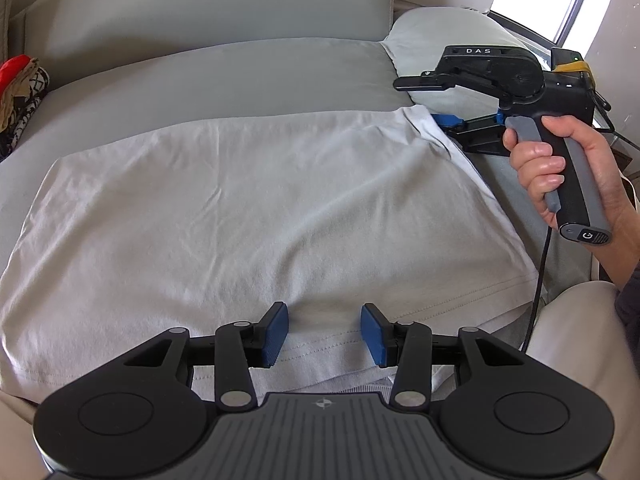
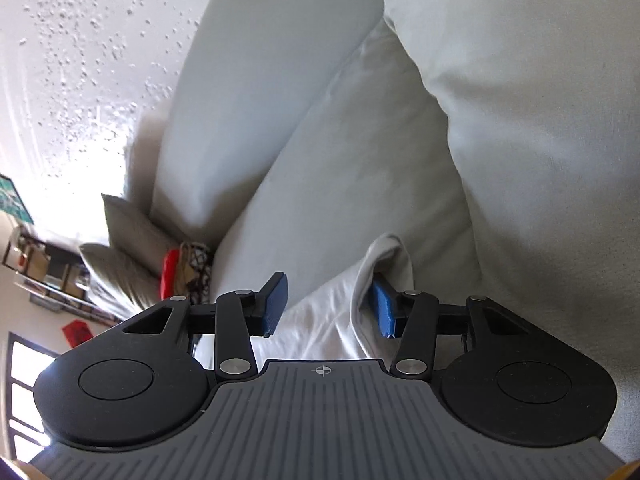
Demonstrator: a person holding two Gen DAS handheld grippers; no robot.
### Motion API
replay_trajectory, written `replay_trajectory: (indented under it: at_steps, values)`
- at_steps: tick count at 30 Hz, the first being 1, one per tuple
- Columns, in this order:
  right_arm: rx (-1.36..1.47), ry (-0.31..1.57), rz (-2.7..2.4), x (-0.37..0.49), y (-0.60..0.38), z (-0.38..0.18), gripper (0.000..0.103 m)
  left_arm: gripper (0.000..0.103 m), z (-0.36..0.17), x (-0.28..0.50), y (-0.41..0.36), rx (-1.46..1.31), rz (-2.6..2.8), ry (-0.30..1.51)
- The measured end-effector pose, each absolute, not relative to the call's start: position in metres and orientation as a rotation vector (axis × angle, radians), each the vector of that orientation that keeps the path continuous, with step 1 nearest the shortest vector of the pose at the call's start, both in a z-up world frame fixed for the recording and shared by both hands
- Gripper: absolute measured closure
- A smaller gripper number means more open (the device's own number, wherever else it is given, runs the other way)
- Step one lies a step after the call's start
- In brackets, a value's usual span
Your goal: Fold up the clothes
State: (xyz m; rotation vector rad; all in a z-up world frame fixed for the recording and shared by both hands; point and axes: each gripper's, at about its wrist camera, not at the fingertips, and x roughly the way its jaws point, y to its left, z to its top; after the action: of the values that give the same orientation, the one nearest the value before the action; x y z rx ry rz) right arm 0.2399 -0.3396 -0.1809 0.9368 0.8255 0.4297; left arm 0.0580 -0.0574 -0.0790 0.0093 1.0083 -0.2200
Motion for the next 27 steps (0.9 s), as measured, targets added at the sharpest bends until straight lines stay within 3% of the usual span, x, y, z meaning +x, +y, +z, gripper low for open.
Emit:
replay_trajectory:
  at_steps: [9,15,27]
  values:
    - [0.779,0.912,0.376,0.215,-0.337,-0.164,0.05,0.059,-0.079,0.059,-0.057,0.008,-0.217,1.008]
    - [0.965,0.87,0.484,0.221,-0.349,-0.17,0.05,0.059,-0.08,0.059,-0.056,0.005,-0.215,1.006]
    - [1.038,0.905,0.484,0.265,-0.331,-0.197,0.047,0.059,-0.079,0.059,-0.059,0.019,-0.211,1.01]
